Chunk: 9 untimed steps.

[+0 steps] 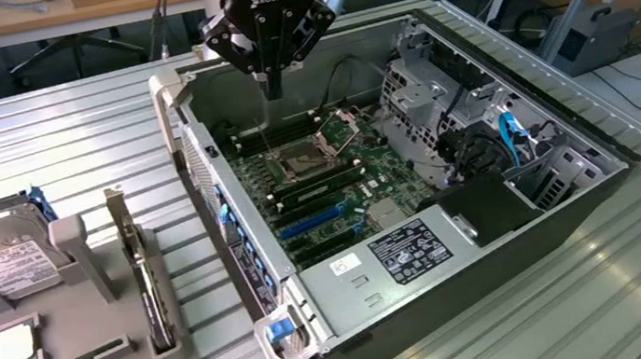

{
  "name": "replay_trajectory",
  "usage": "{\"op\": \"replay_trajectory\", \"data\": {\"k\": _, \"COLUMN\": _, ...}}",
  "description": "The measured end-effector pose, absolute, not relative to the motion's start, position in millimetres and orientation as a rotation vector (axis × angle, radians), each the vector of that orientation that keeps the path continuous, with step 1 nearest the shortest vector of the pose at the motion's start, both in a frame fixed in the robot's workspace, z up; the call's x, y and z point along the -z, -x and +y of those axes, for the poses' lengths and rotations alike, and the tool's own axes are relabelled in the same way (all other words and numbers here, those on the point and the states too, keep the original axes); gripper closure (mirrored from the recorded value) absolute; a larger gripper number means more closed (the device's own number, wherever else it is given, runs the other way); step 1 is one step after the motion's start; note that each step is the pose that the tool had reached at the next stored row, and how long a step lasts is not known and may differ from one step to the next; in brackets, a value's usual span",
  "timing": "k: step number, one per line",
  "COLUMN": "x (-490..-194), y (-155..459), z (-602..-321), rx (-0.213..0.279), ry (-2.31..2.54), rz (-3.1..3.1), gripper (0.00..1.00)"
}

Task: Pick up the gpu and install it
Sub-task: 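Reach for the gpu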

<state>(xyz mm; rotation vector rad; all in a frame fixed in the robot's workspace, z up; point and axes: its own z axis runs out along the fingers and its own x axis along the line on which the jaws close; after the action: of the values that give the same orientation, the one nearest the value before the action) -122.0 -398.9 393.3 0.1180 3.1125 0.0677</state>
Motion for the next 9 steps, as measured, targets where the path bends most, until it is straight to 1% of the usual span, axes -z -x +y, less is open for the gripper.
{"op": "replay_trajectory", "data": {"k": 5, "x": -393.3, "y": 123.9, "z": -399.0, "rx": -0.068, "ry": -0.118, "rz": 3.112, "gripper": 0.89}}
{"op": "replay_trajectory", "data": {"k": 9, "x": -393.3, "y": 140.7, "z": -398.9, "rx": -0.068, "ry": -0.118, "rz": 3.112, "gripper": 0.89}}
